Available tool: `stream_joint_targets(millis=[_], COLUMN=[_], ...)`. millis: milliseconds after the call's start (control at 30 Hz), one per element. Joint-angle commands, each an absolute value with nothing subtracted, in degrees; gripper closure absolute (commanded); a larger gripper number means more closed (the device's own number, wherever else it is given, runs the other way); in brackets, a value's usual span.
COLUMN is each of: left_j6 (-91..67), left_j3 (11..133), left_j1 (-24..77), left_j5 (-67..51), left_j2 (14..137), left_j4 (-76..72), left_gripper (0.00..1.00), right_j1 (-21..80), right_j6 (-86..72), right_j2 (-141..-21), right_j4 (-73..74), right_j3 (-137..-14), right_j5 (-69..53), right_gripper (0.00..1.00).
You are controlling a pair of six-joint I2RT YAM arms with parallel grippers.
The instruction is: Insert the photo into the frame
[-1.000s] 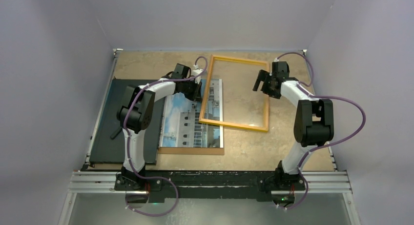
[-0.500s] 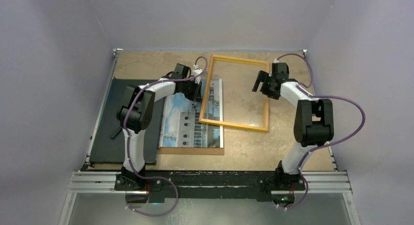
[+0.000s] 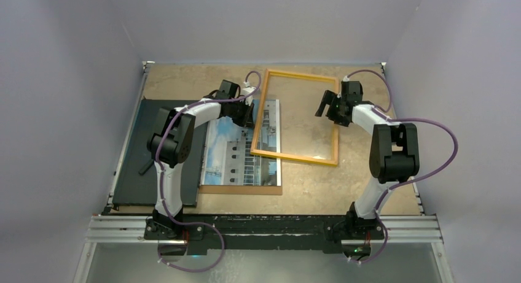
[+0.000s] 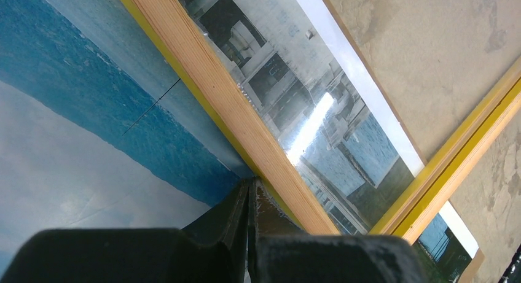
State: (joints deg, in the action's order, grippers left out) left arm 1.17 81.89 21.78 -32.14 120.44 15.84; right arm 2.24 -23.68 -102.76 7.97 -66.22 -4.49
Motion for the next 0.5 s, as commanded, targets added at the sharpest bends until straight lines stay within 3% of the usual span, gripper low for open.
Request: stream_joint_targets(millis=[0, 467], left_j6=[1.8, 3.0], left_j3=[83.8, 83.8], left_j1=[22.2, 22.1], left_j5=[-33.9, -34.0], left_j2=[121.1, 119.4], left_j4=[16.0, 18.1], left_gripper=[1.00, 1.00], right_j1=[2.5, 2.5], right_j6=[-24.2, -24.3], right_j2=[-102.3, -100.0], right_j4=[8.1, 9.5], right_j3=[-66.3, -66.0], right_j5=[-6.6, -0.1], right_gripper=[0.11, 0.11])
